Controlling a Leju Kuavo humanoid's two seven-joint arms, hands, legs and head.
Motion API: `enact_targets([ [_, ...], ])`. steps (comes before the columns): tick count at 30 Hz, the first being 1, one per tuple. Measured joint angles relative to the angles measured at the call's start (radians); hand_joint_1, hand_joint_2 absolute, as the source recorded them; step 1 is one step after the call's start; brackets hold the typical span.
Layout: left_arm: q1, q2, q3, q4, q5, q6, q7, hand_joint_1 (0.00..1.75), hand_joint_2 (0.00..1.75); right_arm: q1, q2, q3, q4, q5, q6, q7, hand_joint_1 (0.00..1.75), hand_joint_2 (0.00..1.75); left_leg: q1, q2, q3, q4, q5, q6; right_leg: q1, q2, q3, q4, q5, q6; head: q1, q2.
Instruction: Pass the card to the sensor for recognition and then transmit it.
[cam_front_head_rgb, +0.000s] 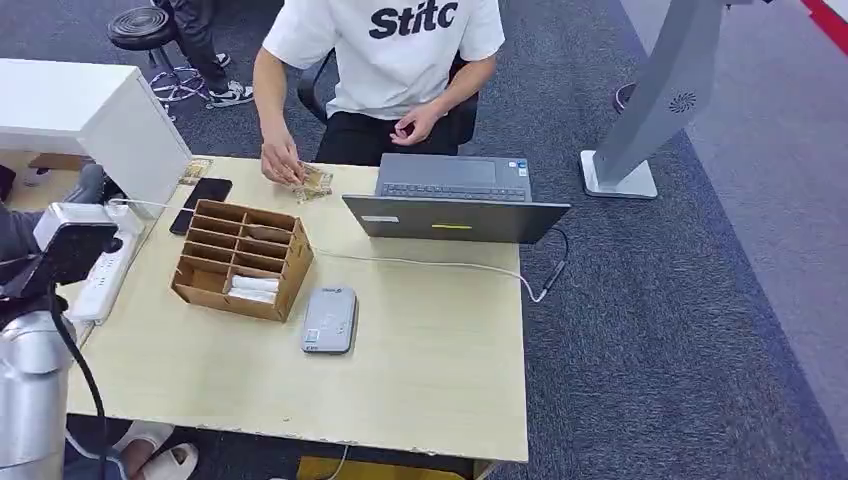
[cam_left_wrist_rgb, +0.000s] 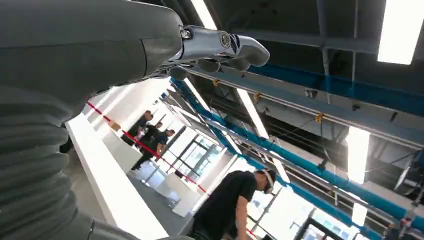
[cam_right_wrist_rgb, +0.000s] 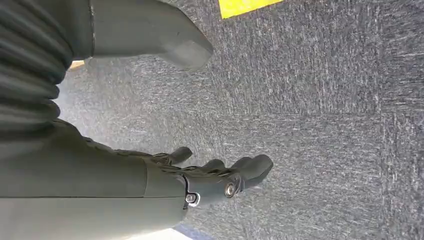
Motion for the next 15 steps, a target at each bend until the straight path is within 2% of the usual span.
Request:
enact_targets([
  [5, 0.215, -0.021, 0.022, -0.163, 0.079, 0.044, -0.104, 0.0, 1.75, 0.003, 0.005, -0.038, 0.009, -0.003, 0.0, -0.022, 0.0, 1.75, 0.0, 0.001, 0.0, 0.0, -0.002, 0.0, 0.0, 0.001, 0.0, -0.001, -0.001, 0.0, 0.0, 0.0],
  [12, 0.453, -0.051, 0.058, -0.316, 0.153, 0.087, -0.189, 0.0, 1.75, 0.008, 0.014, -0.083, 0.024, -0.003, 0.0, -0.03, 0.0, 1.75, 0.0, 0.0, 0.0, 0.0, -0.002, 0.001, 0.0, 0.0, 0.0, -0.001, -0.002, 0.002, -0.001, 0.0],
  [15, 0.507, -0.059, 0.072, -0.352, 0.161, 0.09, -0.197, 0.0, 1.75, 0.009, 0.017, -0.097, 0.028, -0.003, 0.0, -0.032, 0.0, 1.75, 0.0, -0.001, 0.0, 0.0, -0.002, 0.001, 0.0, -0.002, 0.001, -0.001, -0.003, 0.002, 0.0, 0.0],
])
